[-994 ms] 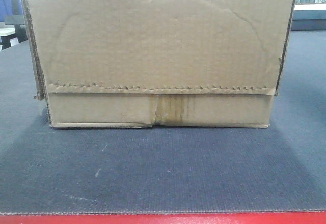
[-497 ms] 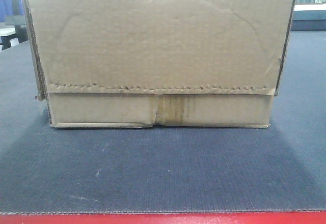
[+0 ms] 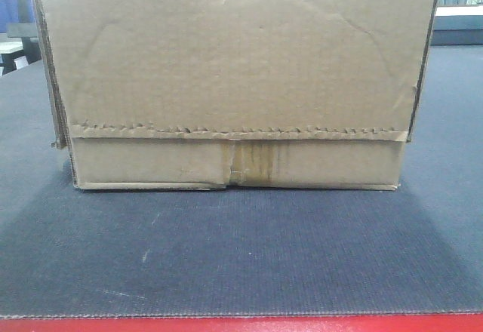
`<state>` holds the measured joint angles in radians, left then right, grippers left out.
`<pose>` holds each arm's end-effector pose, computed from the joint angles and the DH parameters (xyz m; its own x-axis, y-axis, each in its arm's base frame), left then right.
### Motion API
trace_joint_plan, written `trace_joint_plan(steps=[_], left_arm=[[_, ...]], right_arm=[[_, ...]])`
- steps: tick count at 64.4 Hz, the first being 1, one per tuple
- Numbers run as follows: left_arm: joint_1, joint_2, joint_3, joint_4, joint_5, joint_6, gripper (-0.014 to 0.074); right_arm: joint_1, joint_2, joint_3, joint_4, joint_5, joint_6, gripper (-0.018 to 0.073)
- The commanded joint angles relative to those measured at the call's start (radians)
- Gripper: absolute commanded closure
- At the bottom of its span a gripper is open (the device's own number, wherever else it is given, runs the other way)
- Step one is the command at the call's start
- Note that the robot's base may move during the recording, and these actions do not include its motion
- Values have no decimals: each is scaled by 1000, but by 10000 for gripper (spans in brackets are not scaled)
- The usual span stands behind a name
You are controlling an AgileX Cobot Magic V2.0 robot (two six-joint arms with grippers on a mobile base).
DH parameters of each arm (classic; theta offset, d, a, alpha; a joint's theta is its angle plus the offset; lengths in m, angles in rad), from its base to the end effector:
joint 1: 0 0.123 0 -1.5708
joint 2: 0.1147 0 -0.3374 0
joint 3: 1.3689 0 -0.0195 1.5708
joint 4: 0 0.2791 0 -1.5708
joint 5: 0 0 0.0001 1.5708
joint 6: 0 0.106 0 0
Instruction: Grab carton from right shelf to conveyor
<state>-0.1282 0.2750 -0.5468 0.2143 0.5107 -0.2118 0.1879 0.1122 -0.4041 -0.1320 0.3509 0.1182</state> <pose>0.0477 0.0050 0.3525 -0.1408 -0.0061 -0.9900 0.0217 0.9997 -0.0092 0.0295 0.0007 0.3235 0.0313 0.0000 -0.9995 -0.1420 0.9899 -0.0044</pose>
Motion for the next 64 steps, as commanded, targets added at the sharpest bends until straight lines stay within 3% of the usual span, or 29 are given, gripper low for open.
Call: trace_joint_plan(steps=[1, 33, 37, 42, 50, 64], left_arm=[[6, -4, 2, -3, -19, 0, 582], [6, -6, 4, -3, -21, 0, 582], [6, -13, 4, 25, -25, 0, 582], [8, -35, 9, -2, -25, 52, 582], [61, -85, 54, -99, -37, 187, 582], [157, -224, 266, -149, -220, 186, 582]], right_arm=[[-6, -7, 2, -10, -30, -3, 617], [-6, -7, 2, -10, -30, -3, 617], [-6, -7, 2, -10, -30, -3, 617], [-6, -7, 2, -10, -30, -3, 617], [-6, -7, 2, -10, -30, -3, 617], [-6, -7, 2, -10, -30, -3, 617]])
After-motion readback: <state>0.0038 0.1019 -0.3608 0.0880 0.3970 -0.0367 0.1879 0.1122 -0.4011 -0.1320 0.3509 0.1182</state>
